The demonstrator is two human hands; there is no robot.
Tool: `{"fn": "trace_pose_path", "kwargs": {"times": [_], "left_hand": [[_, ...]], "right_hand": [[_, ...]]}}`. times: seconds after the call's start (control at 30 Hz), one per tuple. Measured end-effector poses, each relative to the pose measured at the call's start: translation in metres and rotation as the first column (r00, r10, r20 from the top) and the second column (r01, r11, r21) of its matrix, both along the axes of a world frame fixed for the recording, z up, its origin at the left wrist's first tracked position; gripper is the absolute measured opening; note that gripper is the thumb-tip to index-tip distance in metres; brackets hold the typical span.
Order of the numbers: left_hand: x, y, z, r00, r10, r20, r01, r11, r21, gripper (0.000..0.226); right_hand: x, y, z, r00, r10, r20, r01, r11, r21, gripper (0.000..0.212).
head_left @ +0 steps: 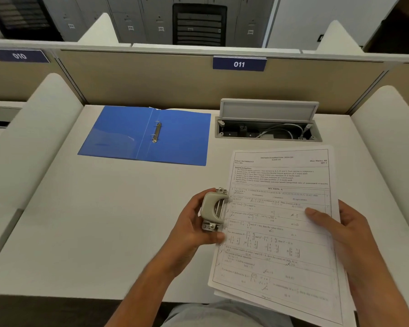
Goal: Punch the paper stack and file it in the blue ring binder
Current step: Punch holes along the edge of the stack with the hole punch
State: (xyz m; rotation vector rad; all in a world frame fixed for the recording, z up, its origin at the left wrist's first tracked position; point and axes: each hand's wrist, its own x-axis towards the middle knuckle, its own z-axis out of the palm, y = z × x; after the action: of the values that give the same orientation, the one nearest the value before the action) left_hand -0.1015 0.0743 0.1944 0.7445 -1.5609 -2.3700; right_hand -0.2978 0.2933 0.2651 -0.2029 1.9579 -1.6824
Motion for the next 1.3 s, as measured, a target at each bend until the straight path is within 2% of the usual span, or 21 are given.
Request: {"fn": "trace_pose_path", "kwargs": {"times": [0.33, 0.43, 0.73, 0.93, 1.3], "left_hand": [[0.000, 0.003, -0.004, 0.997, 0.074, 0.012, -0.075, 0.997, 0.008, 0.081], [-0.003, 0.005, -0.005, 0.994, 0.101, 0.030, -0.102, 0.995, 0.019, 0.072], [-0.005, 0.009, -0.006, 0.994, 0.096, 0.055, -0.094, 0.995, -0.036, 0.067], [-0.002, 0.005, -0.003, 0.998, 0.059, 0.001, -0.058, 0.998, 0.031, 0.077], [-0.003, 0.005, 0.001, 0.998, 0.045, -0.051, -0.044, 0.999, 0.023, 0.079]], "right_hand": [[0.000, 0.001, 0.001, 1.000, -0.021, -0.003, 0.021, 1.000, 0.008, 0.025], [0.002, -0.001, 0.001, 1.000, -0.029, -0.002, 0.029, 1.000, 0.004, 0.026], [0.006, -0.002, 0.003, 0.999, -0.048, -0.024, 0.049, 0.999, 0.019, 0.025], [0.005, 0.002, 0.007, 0.998, -0.046, -0.037, 0.046, 0.999, 0.023, 0.024], [0.005, 0.007, 0.011, 0.997, -0.032, -0.074, 0.033, 0.999, 0.012, 0.026]]}}
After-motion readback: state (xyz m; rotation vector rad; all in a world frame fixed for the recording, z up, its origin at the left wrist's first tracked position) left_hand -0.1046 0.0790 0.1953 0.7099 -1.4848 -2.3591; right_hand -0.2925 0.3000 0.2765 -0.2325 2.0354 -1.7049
